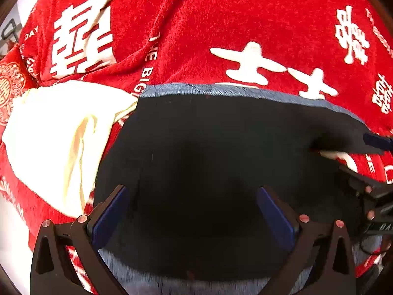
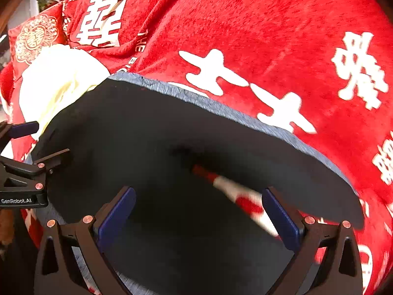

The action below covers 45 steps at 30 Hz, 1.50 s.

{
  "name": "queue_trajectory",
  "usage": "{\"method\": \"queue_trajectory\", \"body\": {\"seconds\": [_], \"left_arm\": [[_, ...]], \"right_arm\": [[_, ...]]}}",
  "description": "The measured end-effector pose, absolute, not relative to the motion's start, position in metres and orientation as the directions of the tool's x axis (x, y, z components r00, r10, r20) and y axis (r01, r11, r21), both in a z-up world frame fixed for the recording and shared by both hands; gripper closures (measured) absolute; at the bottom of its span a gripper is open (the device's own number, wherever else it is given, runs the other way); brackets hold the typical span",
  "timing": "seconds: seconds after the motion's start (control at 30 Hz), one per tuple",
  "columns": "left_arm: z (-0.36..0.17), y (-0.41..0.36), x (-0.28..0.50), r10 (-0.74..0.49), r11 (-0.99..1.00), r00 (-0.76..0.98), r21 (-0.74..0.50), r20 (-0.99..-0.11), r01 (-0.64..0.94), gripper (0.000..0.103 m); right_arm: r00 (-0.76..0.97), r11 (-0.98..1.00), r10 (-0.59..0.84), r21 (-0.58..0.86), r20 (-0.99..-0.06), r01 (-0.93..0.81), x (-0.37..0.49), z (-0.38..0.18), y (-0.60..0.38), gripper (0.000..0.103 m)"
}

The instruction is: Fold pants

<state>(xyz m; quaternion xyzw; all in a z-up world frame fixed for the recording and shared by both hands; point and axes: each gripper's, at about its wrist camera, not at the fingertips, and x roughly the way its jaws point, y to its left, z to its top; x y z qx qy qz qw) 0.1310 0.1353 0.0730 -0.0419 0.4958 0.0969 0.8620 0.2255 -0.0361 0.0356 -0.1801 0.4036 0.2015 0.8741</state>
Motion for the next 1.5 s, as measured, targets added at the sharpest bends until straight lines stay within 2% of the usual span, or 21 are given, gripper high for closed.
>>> {"method": "queue_trajectory", "body": {"seconds": [0.23,0.53,0.63,0.73,0.87,0.9,0.93,1.0,1.07,1.1,1.2,1.27,1.3,1.33,1.43,1.5], "left_arm": [[0.056,0.146,0.18,0.082,0.978,0.457,-0.016,-0.886,-0.207,0.0],[0.03,0.157,0.203,0.056,0.977,0.44,-0.042,-0.896,-0.21,0.0],[0.025,0.155,0.201,0.061,0.982,0.453,-0.028,-0.889,-0.186,0.0],[0.023,0.152,0.2,0.072,0.984,0.461,-0.013,-0.884,-0.179,0.0],[0.024,0.156,0.202,0.047,0.984,0.457,-0.037,-0.888,-0.174,0.0],[0.026,0.159,0.204,0.028,0.984,0.454,-0.056,-0.89,-0.169,0.0],[0.028,0.163,0.207,0.006,0.983,0.454,-0.079,-0.891,-0.167,0.0],[0.032,0.175,0.217,-0.044,0.974,0.459,-0.139,-0.887,-0.176,0.0],[0.034,0.192,0.23,-0.093,0.96,0.45,-0.2,-0.888,-0.197,0.0],[0.034,0.203,0.241,-0.105,0.953,0.445,-0.218,-0.889,-0.211,0.0],[0.034,0.222,0.258,-0.061,0.948,0.427,-0.187,-0.902,-0.259,0.0],[0.032,0.23,0.262,-0.099,0.94,0.419,-0.223,-0.903,-0.258,0.0],[0.031,0.232,0.263,-0.112,0.939,0.415,-0.233,-0.903,-0.253,0.0],[0.031,0.234,0.264,-0.114,0.94,0.414,-0.234,-0.903,-0.25,0.0],[0.024,0.239,0.265,-0.165,0.933,0.405,-0.275,-0.899,-0.232,0.0],[0.016,0.244,0.267,-0.229,0.912,0.384,-0.335,-0.894,-0.236,0.0]], "right_arm": [[0.466,0.781,0.312,-0.056,-0.828,-0.622,0.319,0.029,-0.022,0.0],[0.343,0.662,0.249,-0.099,-0.906,-0.743,0.394,-0.016,0.03,0.0],[0.285,0.637,0.257,-0.06,-0.923,-0.768,0.412,-0.028,0.032,0.0],[0.166,0.618,0.277,0.043,-0.946,-0.785,0.43,-0.042,0.028,0.0],[0.123,0.576,0.311,0.084,-0.943,-0.813,0.44,-0.044,0.022,0.0],[0.12,0.572,0.311,0.085,-0.943,-0.816,0.44,-0.043,0.021,0.001],[0.12,0.561,0.31,0.079,-0.943,-0.824,0.439,-0.041,0.021,0.01],[0.123,0.514,0.338,0.074,-0.933,-0.854,0.432,-0.034,0.021,0.022],[0.173,0.515,0.333,0.025,-0.927,-0.857,0.433,-0.03,0.021,0.014],[0.191,0.535,0.315,0.008,-0.93,-0.845,0.437,-0.032,0.021,0.0],[0.122,0.551,0.335,0.089,-0.934,-0.829,0.446,-0.041,0.017,0.001],[0.106,0.512,0.374,0.109,-0.921,-0.852,0.44,-0.036,0.017,0.023],[0.087,0.485,0.396,0.127,-0.914,-0.865,0.436,-0.033,0.017,0.047],[0.067,0.466,0.403,0.142,-0.913,-0.874,0.434,-0.029,0.018,0.062],[0.08,0.415,0.374,0.09,-0.924,-0.905,0.424,-0.022,0.027,0.087],[0.15,0.393,0.37,0.008,-0.917,-0.92,0.411,-0.011,0.03,0.088]]}}
